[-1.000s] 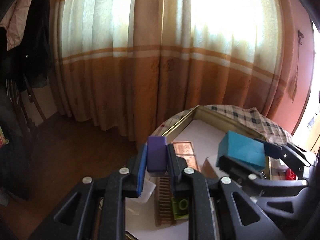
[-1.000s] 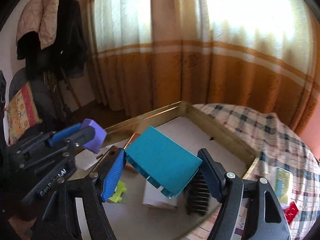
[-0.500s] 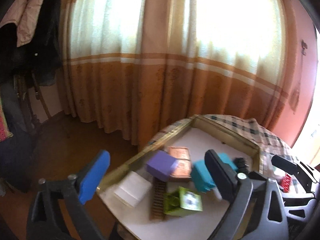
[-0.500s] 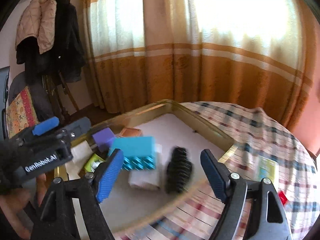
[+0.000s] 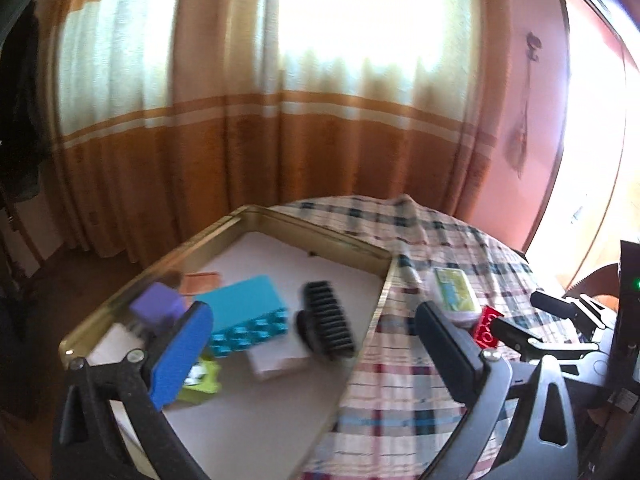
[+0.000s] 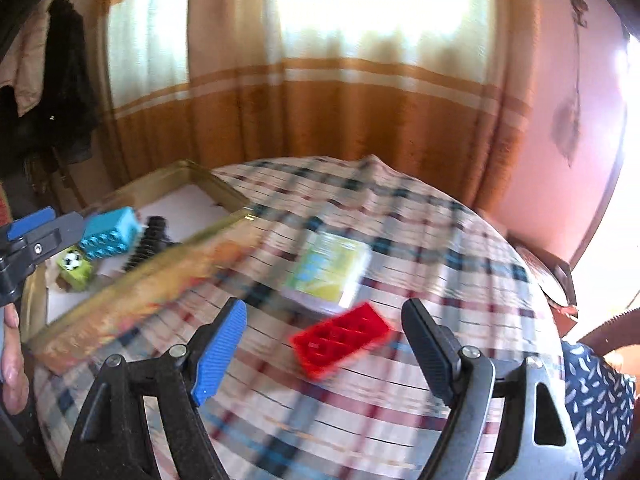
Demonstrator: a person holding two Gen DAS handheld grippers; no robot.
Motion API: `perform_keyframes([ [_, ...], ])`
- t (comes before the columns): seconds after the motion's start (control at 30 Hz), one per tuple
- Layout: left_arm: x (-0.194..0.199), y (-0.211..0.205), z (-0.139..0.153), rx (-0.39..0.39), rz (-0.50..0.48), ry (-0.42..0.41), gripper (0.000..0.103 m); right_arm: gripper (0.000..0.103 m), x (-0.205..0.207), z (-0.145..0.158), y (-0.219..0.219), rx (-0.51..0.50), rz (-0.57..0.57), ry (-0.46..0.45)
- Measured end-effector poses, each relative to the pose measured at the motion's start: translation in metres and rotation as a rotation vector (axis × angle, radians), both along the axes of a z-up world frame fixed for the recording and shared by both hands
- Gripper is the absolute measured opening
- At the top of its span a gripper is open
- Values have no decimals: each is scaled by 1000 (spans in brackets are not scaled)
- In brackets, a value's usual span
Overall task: Organize rigid objects
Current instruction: 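Move the right tool to the red block and grasp it, then grasp the green floss box with the left tool while the right tool holds the red block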
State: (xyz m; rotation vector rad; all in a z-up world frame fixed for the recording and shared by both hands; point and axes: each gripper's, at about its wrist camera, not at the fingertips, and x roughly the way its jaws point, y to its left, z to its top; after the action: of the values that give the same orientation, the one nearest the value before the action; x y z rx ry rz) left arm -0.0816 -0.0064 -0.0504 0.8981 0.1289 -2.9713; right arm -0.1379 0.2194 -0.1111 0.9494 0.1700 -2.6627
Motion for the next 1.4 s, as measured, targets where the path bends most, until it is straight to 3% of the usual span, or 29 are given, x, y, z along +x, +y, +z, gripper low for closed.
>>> perform_keyframes([
  [0.23, -29, 23, -11, 12, -21, -79, 103, 82, -11, -7, 5, 21, 26, -55],
  [0.5, -39, 24, -13, 8, -20, -94, 103, 82, -24, -26, -7, 94, 54, -130],
  [0.9, -47, 35, -20, -11, -45, -122, 103, 81, -45, -37, -1, 35, 37, -222],
  [0.93, -47, 36, -20, -14, -50, -122, 103, 73, -46, -38, 1, 26, 31, -229],
  [1.13, -49, 52, -18, -35, -85, -115, 103, 72, -40, -31, 19, -34, -25, -196],
  [1.4, -60, 90, -22, -78, -168, -121, 103, 72, -37, -20, 68, -30, -256, -112],
])
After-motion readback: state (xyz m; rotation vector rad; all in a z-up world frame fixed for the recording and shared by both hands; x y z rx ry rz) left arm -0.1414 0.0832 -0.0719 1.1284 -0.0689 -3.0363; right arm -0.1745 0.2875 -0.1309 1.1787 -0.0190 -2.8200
